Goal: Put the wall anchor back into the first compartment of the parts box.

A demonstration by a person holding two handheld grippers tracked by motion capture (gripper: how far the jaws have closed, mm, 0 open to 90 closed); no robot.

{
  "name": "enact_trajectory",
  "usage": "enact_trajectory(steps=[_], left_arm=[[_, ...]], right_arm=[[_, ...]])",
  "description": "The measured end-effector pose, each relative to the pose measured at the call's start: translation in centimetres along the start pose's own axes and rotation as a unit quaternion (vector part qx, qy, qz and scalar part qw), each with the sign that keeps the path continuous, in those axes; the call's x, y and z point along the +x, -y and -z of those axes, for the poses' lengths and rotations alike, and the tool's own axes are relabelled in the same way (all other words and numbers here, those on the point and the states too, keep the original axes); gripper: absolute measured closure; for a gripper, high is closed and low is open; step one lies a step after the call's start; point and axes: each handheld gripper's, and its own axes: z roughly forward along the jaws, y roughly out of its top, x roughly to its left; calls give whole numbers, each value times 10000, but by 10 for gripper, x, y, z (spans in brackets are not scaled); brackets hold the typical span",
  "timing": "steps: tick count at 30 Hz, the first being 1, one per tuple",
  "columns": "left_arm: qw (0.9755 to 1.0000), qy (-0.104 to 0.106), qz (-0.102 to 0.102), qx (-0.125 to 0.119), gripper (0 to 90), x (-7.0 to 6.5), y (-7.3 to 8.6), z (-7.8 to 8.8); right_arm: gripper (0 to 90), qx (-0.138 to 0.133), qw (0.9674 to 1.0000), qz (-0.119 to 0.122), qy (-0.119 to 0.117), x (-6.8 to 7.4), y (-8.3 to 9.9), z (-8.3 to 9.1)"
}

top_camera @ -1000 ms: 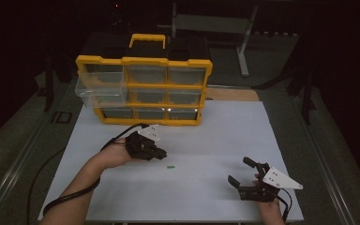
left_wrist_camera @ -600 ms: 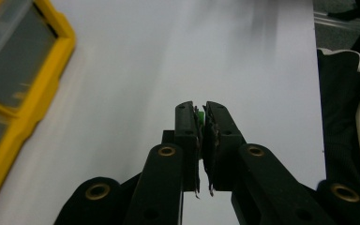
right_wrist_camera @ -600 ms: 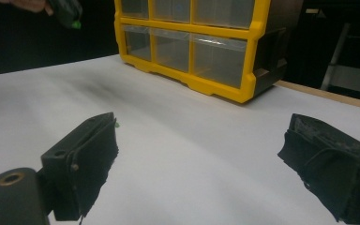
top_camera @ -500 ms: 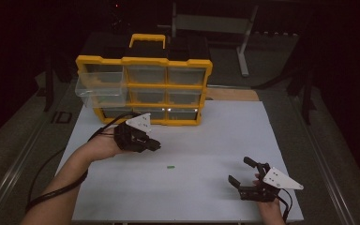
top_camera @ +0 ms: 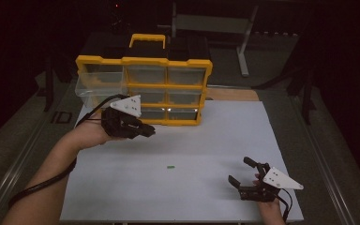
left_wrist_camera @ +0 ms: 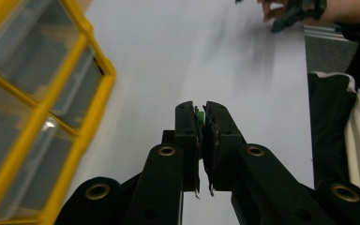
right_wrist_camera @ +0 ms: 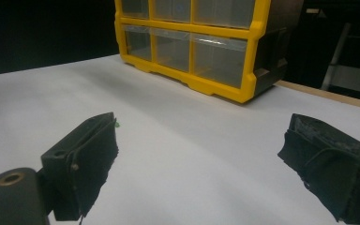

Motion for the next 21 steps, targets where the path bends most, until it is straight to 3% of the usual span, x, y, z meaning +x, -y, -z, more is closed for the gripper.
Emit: enact_trajectory(steps=[15,21], left_arm=[[9978,-460,96,-473,838,18,-22,50],[9943,-715,221,-761,838,26,-25,75]], right_arm=[[96,-16,10000,0,2,0,0,1],[96,-14,10000,-2,-10,0,0,0]])
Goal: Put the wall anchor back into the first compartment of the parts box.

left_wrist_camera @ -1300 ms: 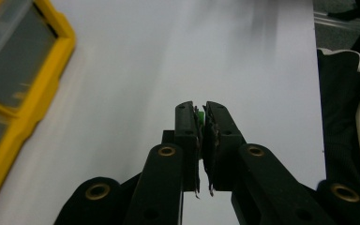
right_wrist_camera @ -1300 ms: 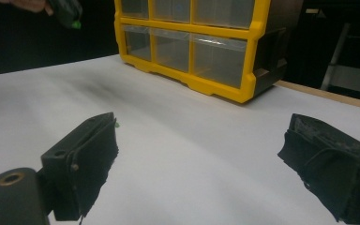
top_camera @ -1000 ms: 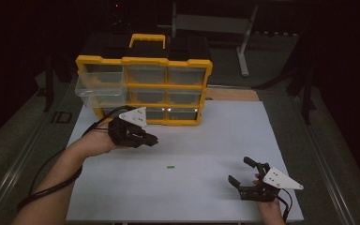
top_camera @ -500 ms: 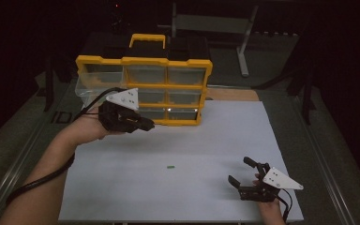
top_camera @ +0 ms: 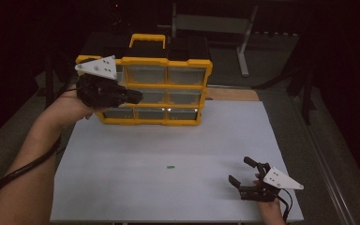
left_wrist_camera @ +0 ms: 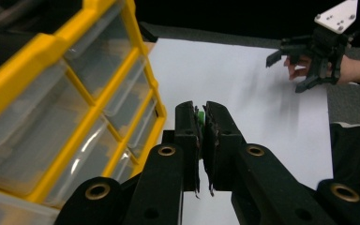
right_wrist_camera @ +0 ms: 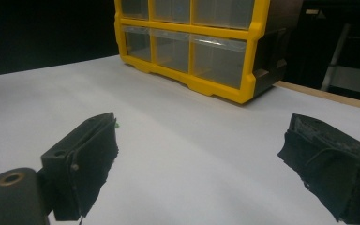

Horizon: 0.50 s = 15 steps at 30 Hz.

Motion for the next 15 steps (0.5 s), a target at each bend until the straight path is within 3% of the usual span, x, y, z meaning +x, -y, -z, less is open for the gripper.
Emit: enact_trajectory(steps=[6,10,15], left_arm=[[9997,-192,125,-117,838,7,0,14],[9979,-460,260,-378,838,13,3,28],[9966,-583,365,-456,837,17,9,37]], right_arm=[[96,-5,10000,-11,-1,0,0,1],[96,-3,10000,-7,-15,0,0,0],[96,1,10000,-7,-16,0,0,0]])
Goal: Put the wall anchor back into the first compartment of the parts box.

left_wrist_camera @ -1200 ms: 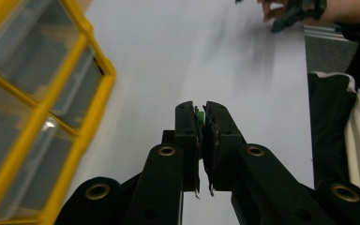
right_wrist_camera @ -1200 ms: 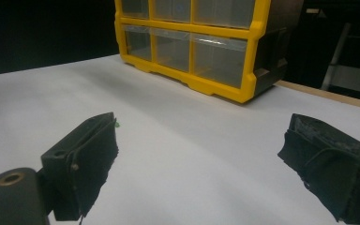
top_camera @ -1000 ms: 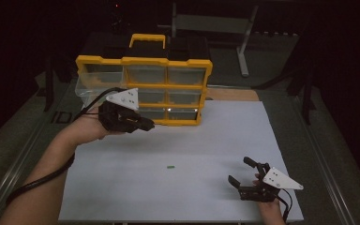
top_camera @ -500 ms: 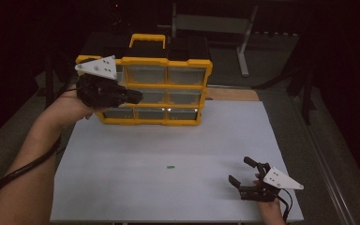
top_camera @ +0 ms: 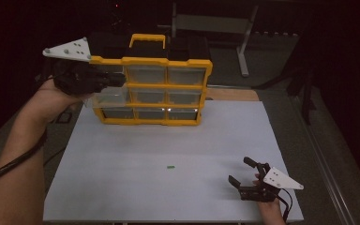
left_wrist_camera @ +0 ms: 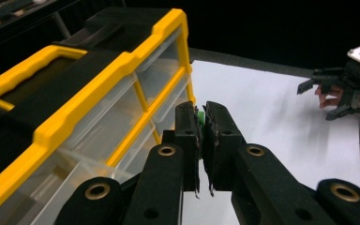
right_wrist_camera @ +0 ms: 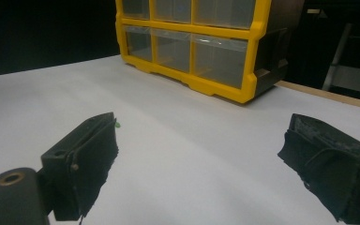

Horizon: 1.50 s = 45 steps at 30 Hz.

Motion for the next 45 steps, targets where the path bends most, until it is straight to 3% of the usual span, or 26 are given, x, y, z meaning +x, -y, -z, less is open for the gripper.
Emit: enact_trajectory(steps=[1,3,5,8,17,20,22,23,24,31,34,35,36,37,38,40,41,43,44,45], left_arm=[[10000,0,0,0,838,0,0,0],[9995,-267,142,-92,838,5,7,9],[9993,-287,184,-135,837,6,8,11],[9973,-567,395,-245,837,12,16,22],[9944,-773,658,-308,836,20,35,27],[9926,-861,766,-393,836,23,41,28],[9894,-1020,931,-451,836,27,50,26],[9894,-1020,931,-451,836,27,50,26],[9877,-1118,1014,-406,835,29,54,23],[9884,-1062,1072,-180,828,30,62,11],[9854,-1127,1261,-220,689,32,63,10],[9854,-1127,1261,-220,623,32,63,10],[9854,-1127,1261,-220,623,32,63,10],[9845,-1142,1326,-137,446,31,61,8],[9845,-1142,1326,-137,405,31,61,8],[9849,-1153,1285,-157,307,29,60,8],[9861,-1031,1295,-174,236,29,59,8],[9868,-1005,1262,-165,205,27,56,7],[9879,-907,1248,-172,132,24,55,7],[9893,-767,1231,-157,132,24,54,6]], right_arm=[[96,-2,10000,-1,2,0,0,0],[96,-2,10000,-11,5,0,0,0],[96,3,10000,-20,-4,0,0,0],[96,9,10000,4,-35,1,0,-1],[95,8,10000,0,-1,0,0,-1],[96,10,10000,-3,3,0,0,0],[96,6,10000,3,5,0,0,0],[96,6,10000,3,5,0,0,0],[96,16,10000,9,0,0,0,0],[96,28,10000,12,5,0,0,0],[96,36,10000,9,3,0,1,0],[96,36,10000,9,3,0,1,0],[96,40,10000,3,0,0,1,0],[95,35,10000,10,4,0,1,0],[95,35,10000,10,4,0,1,0],[96,32,10000,4,14,0,1,0],[96,28,10000,1,11,0,0,0],[95,32,10000,2,12,0,0,0],[96,39,10000,6,4,0,0,0],[96,39,10000,6,4,0,0,0]])
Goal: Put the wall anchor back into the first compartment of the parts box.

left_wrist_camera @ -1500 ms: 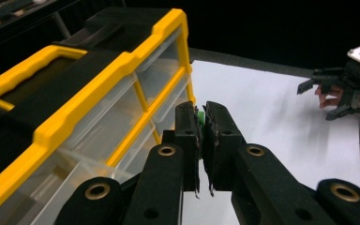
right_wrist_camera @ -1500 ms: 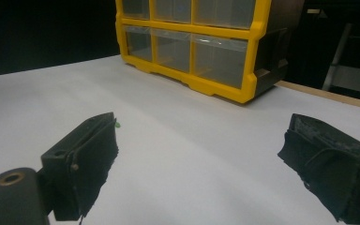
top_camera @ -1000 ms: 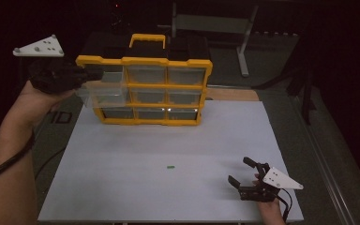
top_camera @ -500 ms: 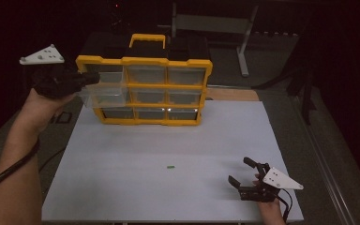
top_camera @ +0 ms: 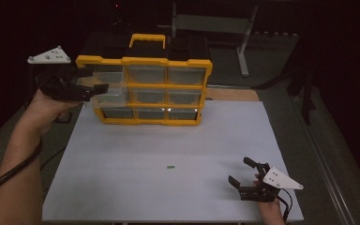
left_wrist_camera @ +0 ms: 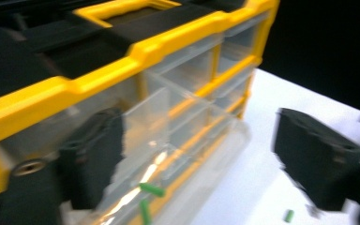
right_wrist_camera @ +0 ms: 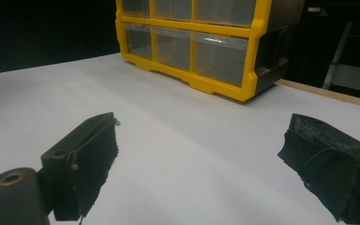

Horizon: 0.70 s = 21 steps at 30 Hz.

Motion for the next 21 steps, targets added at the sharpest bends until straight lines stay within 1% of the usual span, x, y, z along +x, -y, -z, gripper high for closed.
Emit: enact_trajectory(steps=[1,2,3,4,5,6,8,10,11,12,13,15,16,17,18,19,21], left_arm=[[9998,128,-71,155,54,-5,-1,-4],[9998,128,-71,155,32,-5,-1,-4],[9993,267,-96,254,32,-10,-3,-7],[9990,337,-103,267,0,-12,-3,-9],[9990,337,-103,267,0,-12,-3,-9],[9984,481,-107,271,0,-17,-3,-12],[9979,577,-170,249,0,-22,-4,-14],[9978,581,-195,238,0,-24,-4,-16],[9976,606,-247,226,0,-27,-4,-17],[9969,685,-309,240,0,-33,-4,-21],[9969,685,-309,240,0,-33,-4,-21],[9961,753,-373,255,0,-39,-3,-25],[9952,816,-492,210,0,-46,-3,-29],[9952,816,-492,210,0,-46,-3,-29],[9944,886,-558,151,0,-53,-2,-33],[9944,886,-558,151,0,-53,-2,-33],[9929,987,-647,146,0,-61,-2,-37]], right_arm=[[96,6,10000,-3,5,0,0,0],[96,6,10000,-3,5,0,0,0],[96,1,10000,-6,1,0,0,0],[96,-14,10000,12,9,0,0,0],[96,-14,10000,12,9,0,0,0],[95,-22,10000,19,6,0,-1,0],[96,-18,10000,10,4,0,0,0],[96,-13,10000,12,6,0,0,0],[96,-13,10000,12,6,0,0,0],[96,-17,10000,13,3,0,-1,0],[96,-17,10000,13,3,0,-1,0],[96,-17,10000,8,4,0,0,1],[96,-19,10000,11,8,0,-1,1],[96,-19,10000,11,8,0,-1,1],[96,-24,10000,23,30,0,-1,1],[96,-24,10000,23,30,0,-1,1],[96,-25,10000,24,31,1,-1,1]])
